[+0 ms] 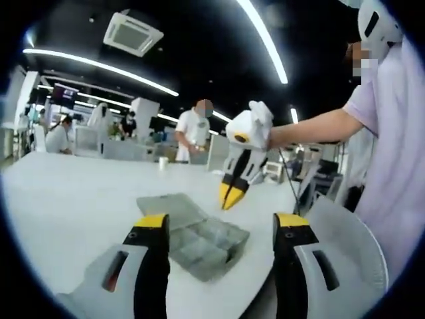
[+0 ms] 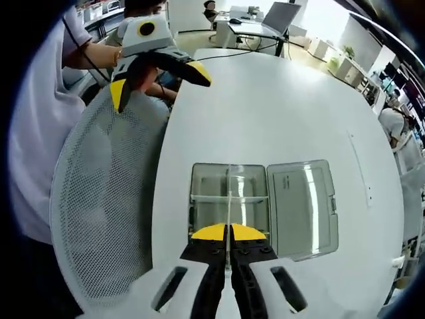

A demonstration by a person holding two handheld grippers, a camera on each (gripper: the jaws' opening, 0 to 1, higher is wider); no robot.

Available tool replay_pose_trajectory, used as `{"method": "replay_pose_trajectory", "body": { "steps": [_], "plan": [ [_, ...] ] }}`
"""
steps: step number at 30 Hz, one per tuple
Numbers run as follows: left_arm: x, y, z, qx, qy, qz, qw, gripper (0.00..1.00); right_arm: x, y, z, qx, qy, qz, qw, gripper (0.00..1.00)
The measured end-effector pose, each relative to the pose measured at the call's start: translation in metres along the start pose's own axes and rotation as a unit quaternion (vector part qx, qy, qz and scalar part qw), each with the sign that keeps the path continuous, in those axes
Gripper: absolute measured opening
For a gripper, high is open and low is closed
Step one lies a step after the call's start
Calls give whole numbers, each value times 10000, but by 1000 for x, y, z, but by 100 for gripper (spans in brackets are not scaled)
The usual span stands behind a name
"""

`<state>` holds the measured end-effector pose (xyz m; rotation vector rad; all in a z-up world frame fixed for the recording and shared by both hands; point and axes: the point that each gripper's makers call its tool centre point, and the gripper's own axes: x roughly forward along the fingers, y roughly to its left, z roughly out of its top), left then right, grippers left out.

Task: Insert the divider into the dual guide fixture by aligning both edges with the guide slots and pushing it downward to the bottom, including one-sided entry, uneven engagement, binding, and posture correction.

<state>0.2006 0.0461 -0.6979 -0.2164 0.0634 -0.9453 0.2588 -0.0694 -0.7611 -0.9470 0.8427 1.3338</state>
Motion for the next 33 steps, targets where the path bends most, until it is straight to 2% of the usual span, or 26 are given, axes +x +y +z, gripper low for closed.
{"method": "replay_pose_trajectory", "body": {
  "steps": [7, 13, 15, 16, 19, 21, 24, 26, 30, 31, 32, 33],
  "plan": [
    [-1, 3, 2, -62, -109, 61, 9999, 59, 0, -2, 0, 12, 85, 40, 10000, 0],
    [-1, 3, -6, 36, 43, 89, 9999, 57, 3, -4, -3, 14, 171, 93, 9998, 0],
    [-2, 5, -14, 98, 289, 131, 9994, 54, 4, -4, -2, 17, 173, 105, 9998, 0],
    [-4, 6, -23, 156, 562, 128, 9982, 52, 4, -4, -3, 6, 182, 105, 9998, 0],
    [-1, 2, -30, 244, 735, 75, 9970, 51, 6, -4, -2, -32, 209, 109, 9997, 0],
    [1, -1, -36, 316, 973, 9, 9948, 51, 8, -4, -1, -37, 220, 130, 9997, 0],
    [1, -4, -52, 522, 1459, -42, 9879, 52, 9, -4, -3, -73, 295, 141, 9994, 0],
    [1, -7, -60, 544, 1651, -126, 9847, 52, 10, -4, -3, -89, 305, 158, 9994, 0],
    [4, -3, -54, 292, 1509, -83, 9881, 54, 10, -4, -3, -96, 342, 173, 9992, 0],
    [4, -2, -58, 129, 1609, -57, 9869, 54, 11, -4, -3, -99, 362, 178, 9991, 0],
    [1, -7, -64, 18, 1812, -164, 9833, 54, 10, -4, -4, -113, 390, 177, 9990, 0],
    [-3, -6, -72, 93, 2043, -146, 9788, 54, 11, -4, -4, -115, 406, 183, 9989, 0]
  ]
}}
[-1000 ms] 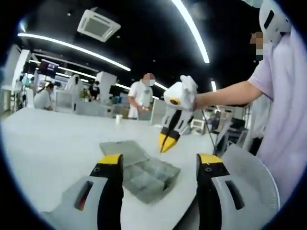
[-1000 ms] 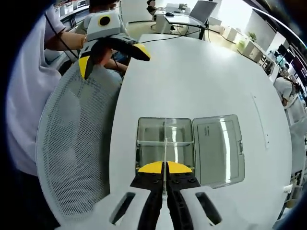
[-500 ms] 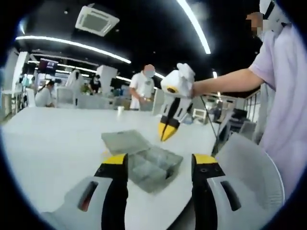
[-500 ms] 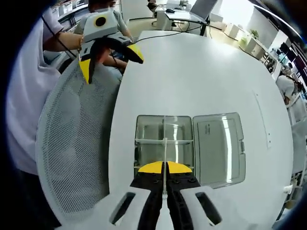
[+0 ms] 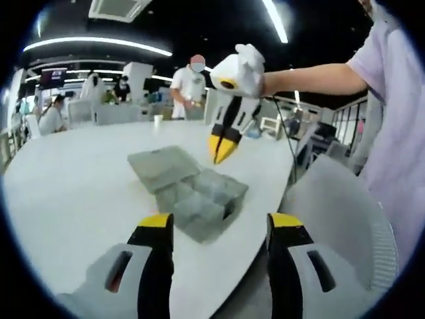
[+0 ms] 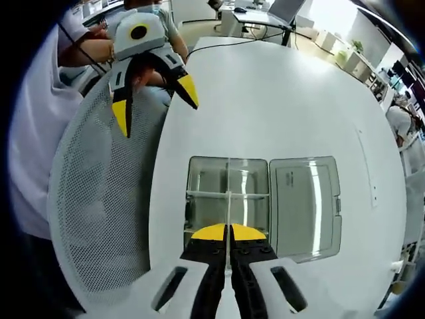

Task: Insert the divider into the dual guide fixture by aligning both edges with the guide slots and pushing it downward to the bottom, including one-sided entry, uneven engagement, binding, and posture correction.

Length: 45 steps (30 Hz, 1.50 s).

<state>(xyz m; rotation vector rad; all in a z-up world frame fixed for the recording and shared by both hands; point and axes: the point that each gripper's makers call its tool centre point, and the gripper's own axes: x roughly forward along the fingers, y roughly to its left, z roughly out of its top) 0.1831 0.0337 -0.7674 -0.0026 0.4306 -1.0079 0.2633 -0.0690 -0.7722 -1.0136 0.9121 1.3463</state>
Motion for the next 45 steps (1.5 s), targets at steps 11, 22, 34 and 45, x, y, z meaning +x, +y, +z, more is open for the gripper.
{"method": "replay_pose_trajectory", "body": {
  "steps": [11, 22, 34, 45],
  "plan": [
    [-13, 27, 13, -120, -378, 793, 9961, 69, 0, 0, -2, -12, 33, 35, 10000, 0],
    [-12, 26, 8, -113, -232, 811, 9964, 68, 4, 3, -4, -25, 125, 141, 9998, 0],
    [-11, 24, 8, -108, -240, 746, 9969, 65, 14, 1, -5, -79, 263, 223, 9994, 0],
    [-10, 24, 6, -127, -208, 702, 9972, 62, 18, 1, -7, -70, 303, 281, 9991, 0]
  ]
}}
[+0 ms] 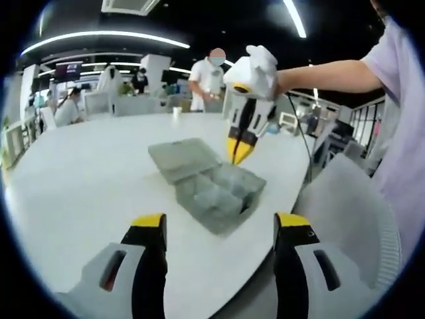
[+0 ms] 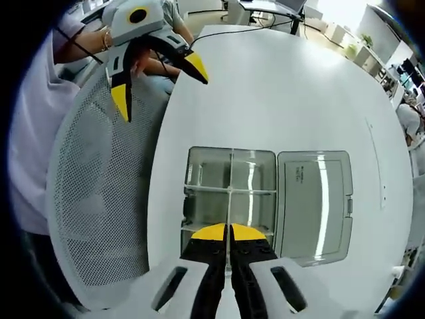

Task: Insert the divider into the dual guide fixture by aligning both edges with the guide slots and pushing it downward to the bottom, including one-sided entry, uneven engagement, binding, and posture correction.

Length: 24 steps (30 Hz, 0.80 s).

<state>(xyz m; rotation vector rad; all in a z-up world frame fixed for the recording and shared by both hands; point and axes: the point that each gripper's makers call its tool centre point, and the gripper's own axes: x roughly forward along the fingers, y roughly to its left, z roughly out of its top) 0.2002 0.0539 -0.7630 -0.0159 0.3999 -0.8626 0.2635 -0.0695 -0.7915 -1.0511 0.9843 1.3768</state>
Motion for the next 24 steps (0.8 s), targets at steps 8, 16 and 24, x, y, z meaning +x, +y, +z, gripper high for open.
{"method": "replay_pose_trajectory", "body": {
  "steps": [8, 16, 24],
  "plan": [
    [0, -1, -1, -23, 18, -19, 10000, 62, 3, 0, -2, 52, 44, 33, 10000, 0],
    [1, -1, -2, -14, 69, -63, 10000, 61, 2, 0, -2, 72, 48, 65, 9999, 0],
    [1, -2, -2, -23, 95, -94, 9999, 60, 6, -1, -3, -28, 332, 157, 9993, 0]
  ]
}}
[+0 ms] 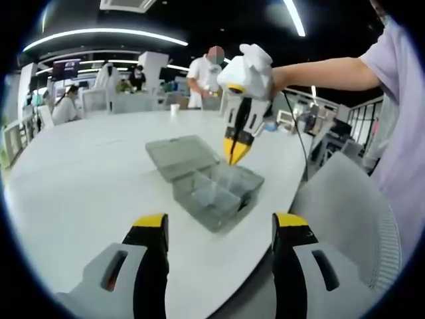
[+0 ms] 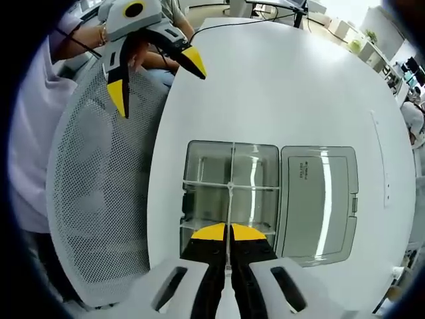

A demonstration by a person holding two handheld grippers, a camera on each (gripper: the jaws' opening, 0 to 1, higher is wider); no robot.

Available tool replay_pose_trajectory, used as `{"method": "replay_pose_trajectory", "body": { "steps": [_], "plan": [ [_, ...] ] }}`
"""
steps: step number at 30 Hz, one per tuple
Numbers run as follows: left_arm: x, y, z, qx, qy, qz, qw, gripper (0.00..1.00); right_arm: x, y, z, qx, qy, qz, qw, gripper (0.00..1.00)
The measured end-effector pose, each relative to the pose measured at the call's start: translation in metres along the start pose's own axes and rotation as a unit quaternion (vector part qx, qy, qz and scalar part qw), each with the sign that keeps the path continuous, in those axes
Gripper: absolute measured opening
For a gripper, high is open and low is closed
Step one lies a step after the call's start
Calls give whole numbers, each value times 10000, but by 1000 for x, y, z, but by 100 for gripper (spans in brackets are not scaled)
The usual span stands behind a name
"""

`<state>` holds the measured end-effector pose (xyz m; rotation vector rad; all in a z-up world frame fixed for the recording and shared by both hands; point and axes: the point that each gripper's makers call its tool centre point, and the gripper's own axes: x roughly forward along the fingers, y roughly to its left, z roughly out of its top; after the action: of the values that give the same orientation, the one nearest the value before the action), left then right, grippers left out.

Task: Insert the divider into the dual guide fixture by aligning both edges with the guide slots and pushing it downward to the bottom, including one-sided entry, uneven engagement, binding, and posture correction.

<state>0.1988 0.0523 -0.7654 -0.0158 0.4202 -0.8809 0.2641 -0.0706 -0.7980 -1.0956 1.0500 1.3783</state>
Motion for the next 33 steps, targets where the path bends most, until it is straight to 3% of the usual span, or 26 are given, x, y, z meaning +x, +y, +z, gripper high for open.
{"method": "replay_pose_trajectory", "body": {
  "steps": [13, 25, 28, 33],
  "plan": [
    [1, 0, -1, -3, 16, -29, 10000, 60, 2, 0, -2, -67, 615, 182, 9979, 0],
    [2, -1, -1, -15, -3, -52, 10000, 60, 3, -2, -5, 31, 1308, 303, 9909, 0],
    [1, -1, -1, -19, -20, -48, 10000, 60, 3, -2, -5, -11, 1345, 293, 9905, 0],
    [2, 0, 0, -19, -34, -45, 10000, 60, 2, -4, -8, 89, 1125, 243, 9933, 0]
  ]
}}
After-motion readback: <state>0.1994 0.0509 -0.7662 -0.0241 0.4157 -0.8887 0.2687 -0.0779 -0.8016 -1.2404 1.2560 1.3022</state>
